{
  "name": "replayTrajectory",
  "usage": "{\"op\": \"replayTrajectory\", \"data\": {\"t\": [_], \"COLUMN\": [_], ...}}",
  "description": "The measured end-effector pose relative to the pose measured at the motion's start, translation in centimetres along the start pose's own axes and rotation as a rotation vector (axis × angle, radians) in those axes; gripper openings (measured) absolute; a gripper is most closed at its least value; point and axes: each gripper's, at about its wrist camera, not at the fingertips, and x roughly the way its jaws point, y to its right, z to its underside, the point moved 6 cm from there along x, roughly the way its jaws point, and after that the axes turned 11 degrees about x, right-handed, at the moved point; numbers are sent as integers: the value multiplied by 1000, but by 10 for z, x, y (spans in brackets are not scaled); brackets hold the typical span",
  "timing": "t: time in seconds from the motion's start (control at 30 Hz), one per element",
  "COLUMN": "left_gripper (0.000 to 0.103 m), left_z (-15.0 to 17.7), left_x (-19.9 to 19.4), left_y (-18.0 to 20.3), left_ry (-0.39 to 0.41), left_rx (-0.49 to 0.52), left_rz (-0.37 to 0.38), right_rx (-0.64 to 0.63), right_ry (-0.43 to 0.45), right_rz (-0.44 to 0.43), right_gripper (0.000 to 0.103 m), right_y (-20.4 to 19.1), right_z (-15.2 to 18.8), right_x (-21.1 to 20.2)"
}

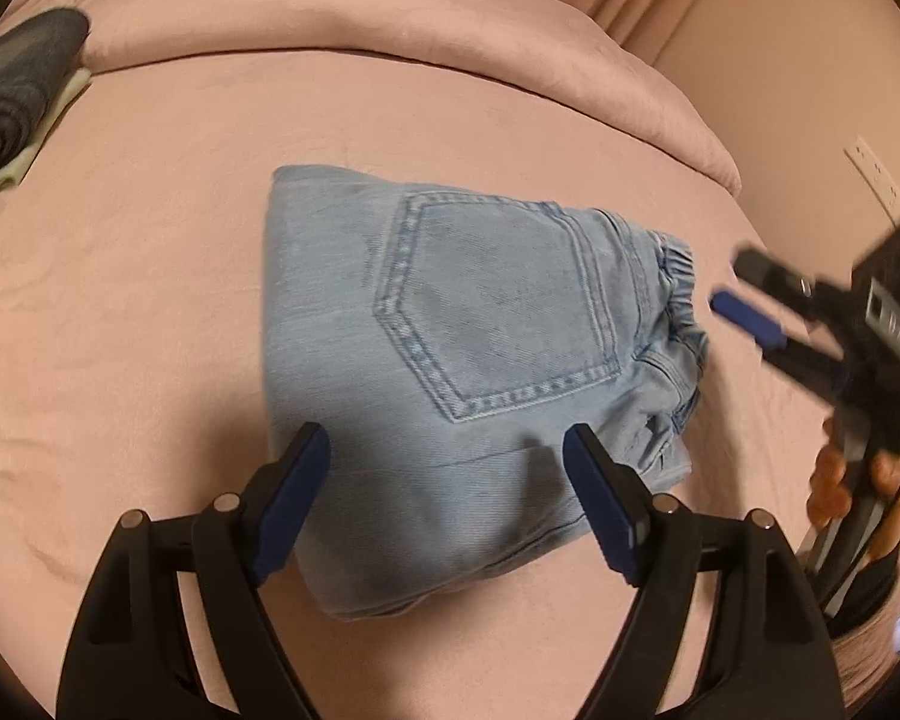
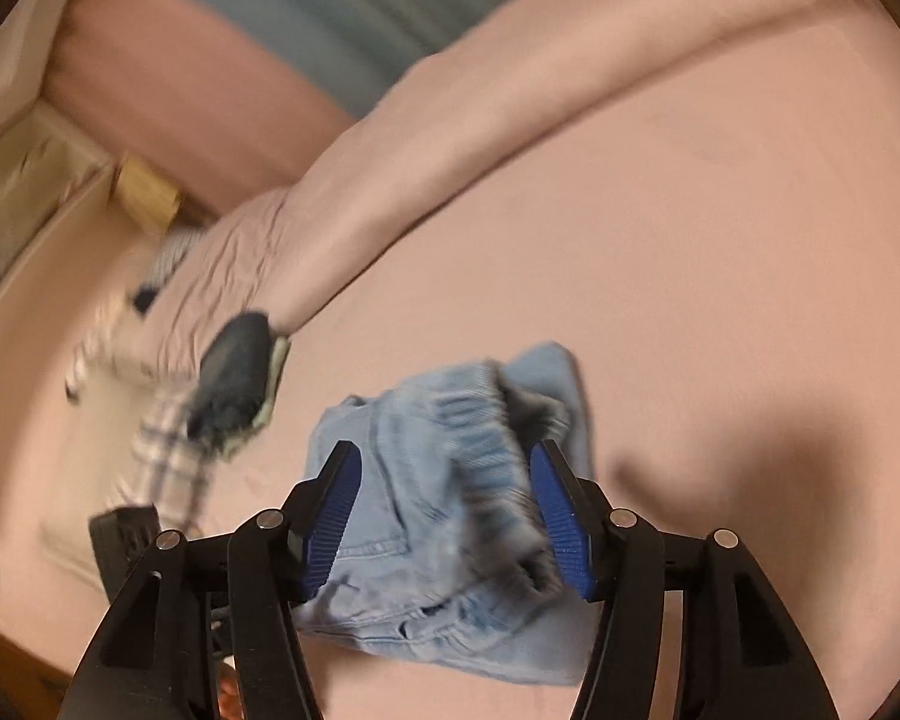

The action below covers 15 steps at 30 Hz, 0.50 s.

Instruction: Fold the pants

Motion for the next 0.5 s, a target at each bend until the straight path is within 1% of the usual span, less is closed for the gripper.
{"op": "replayTrajectory", "data": {"t": [0.07, 0.13, 0.17, 0.2, 0.23, 0.3, 0.37, 0.43, 0.5], "left_gripper": [80, 79, 79, 78, 78, 78, 78, 78, 78], "left_z": [0, 0, 0, 2, 3, 6, 10, 12, 13], "left_x": [1, 2, 5, 8, 9, 13, 18, 21, 20], "left_y": [4, 6, 7, 8, 8, 8, 7, 8, 9], "left_ry": [8, 16, 12, 6, 4, -5, -15, -22, -25], "left_rx": [18, 22, 18, 17, 18, 22, 20, 29, 36], "left_rz": [5, 23, 34, 43, 46, 66, 81, 80, 77], "right_rx": [-67, -109, -123, -121, -110, -86, -75, -49, -43], "right_ry": [-12, -18, -33, -50, -69, -114, -141, -174, -180], "right_rz": [12, -11, -47, -65, -61, -16, 44, 48, 56], "right_gripper": [60, 60, 60, 60, 60, 60, 60, 59, 59], "right_y": [-15, -27, -33, -35, -34, -26, -16, -6, -2], "right_z": [-3, -6, -8, -9, -10, -11, -12, -15, -17], "right_x": [9, 15, 22, 28, 36, 54, 68, 79, 83]}}
